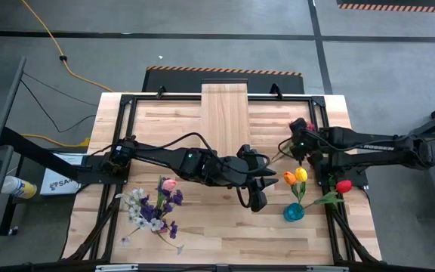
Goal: Pick and place flowers into a vace then onto a shelf
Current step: Put the red flowers into the blue vase
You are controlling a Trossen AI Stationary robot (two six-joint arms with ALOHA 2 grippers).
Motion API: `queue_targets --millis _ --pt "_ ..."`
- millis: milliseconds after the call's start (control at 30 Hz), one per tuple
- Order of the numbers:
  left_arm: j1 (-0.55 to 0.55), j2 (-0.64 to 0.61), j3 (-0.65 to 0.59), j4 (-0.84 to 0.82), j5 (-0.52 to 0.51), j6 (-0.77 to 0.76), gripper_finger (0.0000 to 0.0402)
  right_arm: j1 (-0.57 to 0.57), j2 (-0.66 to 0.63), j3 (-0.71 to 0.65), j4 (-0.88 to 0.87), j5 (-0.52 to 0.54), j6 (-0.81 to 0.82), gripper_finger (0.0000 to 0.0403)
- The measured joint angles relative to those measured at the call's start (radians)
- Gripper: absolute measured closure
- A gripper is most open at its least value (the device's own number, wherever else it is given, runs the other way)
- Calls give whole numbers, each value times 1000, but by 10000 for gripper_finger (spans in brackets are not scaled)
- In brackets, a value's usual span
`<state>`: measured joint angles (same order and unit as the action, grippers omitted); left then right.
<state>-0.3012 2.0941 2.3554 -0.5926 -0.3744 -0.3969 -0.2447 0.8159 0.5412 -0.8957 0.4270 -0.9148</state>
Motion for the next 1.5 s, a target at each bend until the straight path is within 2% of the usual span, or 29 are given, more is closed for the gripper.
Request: queue_targets --millis 267,433,633,933,1267,1500 --pt "1 0 0 0 0 0 268 1 1 0 129 23 -77 402" --pt "1 0 0 1 -1 -1 268 1 1 0 134 102 -201 402" --pt "1 0 0 1 -1 -1 268 1 1 0 133 174 -273 402" --pt "1 0 0 1 -4 -2 268 1 0 0 131 295 -299 402" --pt "29 0 0 1 5 -4 268 1 -40 0 134 485 -362 402" --pt "55 0 0 18 83 -7 268 1 -84 105 118 572 -395 403"
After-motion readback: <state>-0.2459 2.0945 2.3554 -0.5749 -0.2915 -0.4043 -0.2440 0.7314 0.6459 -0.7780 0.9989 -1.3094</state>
